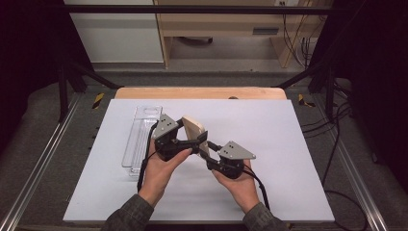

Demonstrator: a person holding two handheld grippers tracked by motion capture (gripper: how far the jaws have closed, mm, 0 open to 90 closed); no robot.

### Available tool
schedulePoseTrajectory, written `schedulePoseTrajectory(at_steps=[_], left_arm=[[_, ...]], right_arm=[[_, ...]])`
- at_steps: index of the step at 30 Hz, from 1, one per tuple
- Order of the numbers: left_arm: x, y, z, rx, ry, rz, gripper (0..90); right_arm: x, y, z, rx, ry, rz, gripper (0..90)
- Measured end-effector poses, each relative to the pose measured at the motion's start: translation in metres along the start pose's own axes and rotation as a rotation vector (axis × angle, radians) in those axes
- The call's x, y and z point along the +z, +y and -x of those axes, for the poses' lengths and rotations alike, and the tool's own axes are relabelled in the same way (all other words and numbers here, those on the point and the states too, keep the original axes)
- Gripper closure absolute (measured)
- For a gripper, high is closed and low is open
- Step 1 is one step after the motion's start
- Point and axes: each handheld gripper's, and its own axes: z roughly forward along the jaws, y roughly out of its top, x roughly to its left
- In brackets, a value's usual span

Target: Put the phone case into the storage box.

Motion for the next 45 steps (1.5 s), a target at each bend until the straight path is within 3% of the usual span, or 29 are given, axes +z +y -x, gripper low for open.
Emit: schedulePoseTrajectory(at_steps=[4,9,16,20,28,33,45], left_arm=[[-0.002,0.000,0.001,0.035,0.029,-0.002,11.0],[-0.005,0.000,-0.003,0.019,0.051,0.013,11.0],[-0.015,0.004,-0.006,0.014,0.090,0.038,11.0],[-0.020,0.007,-0.009,0.021,0.108,0.045,11.0],[-0.025,0.017,-0.013,0.066,0.132,0.045,10.9],[-0.030,0.021,-0.020,0.051,0.146,0.057,10.9],[-0.043,0.027,-0.035,0.042,0.177,0.073,10.9]], right_arm=[[-0.001,0.000,0.001,-0.001,0.002,-0.033,38.1],[-0.004,0.000,0.005,0.029,0.011,-0.060,27.1],[-0.012,0.002,0.014,0.043,0.014,-0.048,13.1],[-0.018,0.003,0.020,0.048,0.003,-0.043,11.3],[-0.030,0.002,0.032,-0.004,-0.025,-0.059,6.7],[-0.037,0.000,0.038,-0.021,-0.047,-0.064,6.2],[-0.046,-0.003,0.050,0.007,-0.075,-0.062,5.6]])
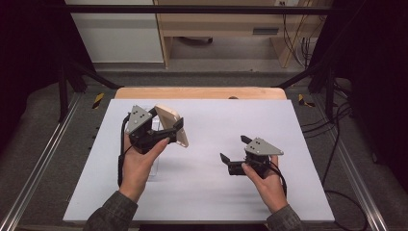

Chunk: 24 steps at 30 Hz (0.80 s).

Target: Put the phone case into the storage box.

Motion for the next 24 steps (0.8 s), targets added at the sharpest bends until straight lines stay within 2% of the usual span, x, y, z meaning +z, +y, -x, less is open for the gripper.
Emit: schedulePoseTrajectory(at_steps=[11,24], left_arm=[[-0.011,0.008,-0.016,-0.013,0.035,0.024,10.9],[-0.019,0.014,-0.036,-0.014,0.077,0.039,10.9]], right_arm=[[-0.007,-0.007,0.012,0.018,-0.047,0.005,5.8],[-0.030,-0.020,0.032,0.022,-0.104,0.016,6.8]])
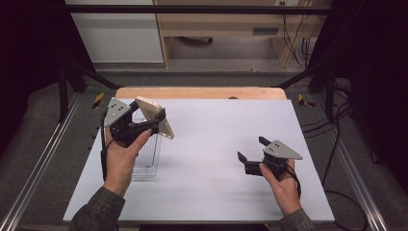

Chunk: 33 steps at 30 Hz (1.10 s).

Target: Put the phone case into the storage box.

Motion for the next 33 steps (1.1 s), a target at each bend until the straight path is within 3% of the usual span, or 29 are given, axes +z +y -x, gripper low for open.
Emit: schedulePoseTrajectory(at_steps=[10,20,33], left_arm=[[-0.007,0.008,-0.016,-0.006,0.044,0.017,11.0],[-0.006,0.011,-0.021,0.002,0.085,0.008,10.9],[0.008,0.014,-0.025,0.010,0.150,-0.006,10.9]], right_arm=[[-0.020,-0.014,0.016,0.035,-0.045,0.049,4.2],[-0.032,-0.023,0.016,0.056,-0.046,0.082,3.4],[-0.039,-0.036,0.015,0.049,-0.083,0.135,3.1]])
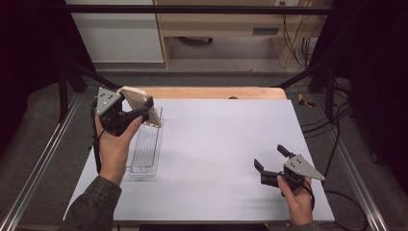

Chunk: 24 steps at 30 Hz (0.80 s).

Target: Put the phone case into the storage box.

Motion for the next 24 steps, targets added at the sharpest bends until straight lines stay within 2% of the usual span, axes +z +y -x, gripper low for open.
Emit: schedulePoseTrajectory(at_steps=[5,11,24], left_arm=[[0.010,-0.002,-0.004,0.019,0.033,-0.011,10.9],[0.024,-0.002,-0.011,0.022,0.052,-0.024,10.9],[0.049,-0.007,-0.028,0.025,0.096,-0.037,10.8]], right_arm=[[0.000,-0.002,-0.001,-0.017,-0.001,0.001,3.0],[0.001,-0.004,-0.004,-0.048,-0.007,-0.003,3.0],[-0.001,-0.005,-0.001,-0.051,-0.029,0.001,2.9]])
